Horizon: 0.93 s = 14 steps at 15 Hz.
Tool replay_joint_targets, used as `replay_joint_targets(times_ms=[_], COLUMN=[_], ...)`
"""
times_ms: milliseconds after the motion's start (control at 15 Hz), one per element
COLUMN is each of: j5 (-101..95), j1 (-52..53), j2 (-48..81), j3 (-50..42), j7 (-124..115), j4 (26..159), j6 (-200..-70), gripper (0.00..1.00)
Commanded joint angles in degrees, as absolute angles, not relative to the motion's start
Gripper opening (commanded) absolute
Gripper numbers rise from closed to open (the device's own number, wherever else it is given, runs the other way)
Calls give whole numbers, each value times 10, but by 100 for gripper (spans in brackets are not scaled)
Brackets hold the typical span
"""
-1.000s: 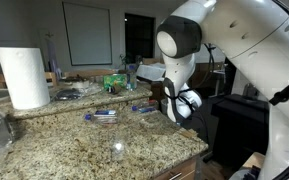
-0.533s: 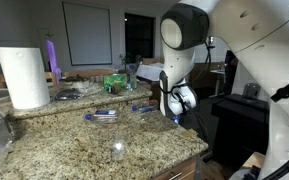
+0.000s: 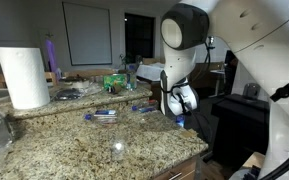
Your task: Put three bottles inside the bin on the floor
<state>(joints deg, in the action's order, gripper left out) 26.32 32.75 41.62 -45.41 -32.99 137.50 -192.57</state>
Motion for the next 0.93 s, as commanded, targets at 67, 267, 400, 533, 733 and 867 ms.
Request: replay_joint_targets(times_ms=[67, 267, 400, 533, 733, 867], j5=[297, 301, 300, 300, 297, 296], j1=[318, 317, 316, 320, 325, 332], j2=[421, 426, 421, 417, 406, 408], j3=[-463, -469, -464, -457, -442, -437], j7=[-280, -269, -263, -259, -255, -248], j4=[1374, 1377, 1383, 1388, 1391, 1393], j6=[-1921, -1925, -1926, -1929, -1934, -1949], gripper=[10, 10, 10, 10, 10, 10])
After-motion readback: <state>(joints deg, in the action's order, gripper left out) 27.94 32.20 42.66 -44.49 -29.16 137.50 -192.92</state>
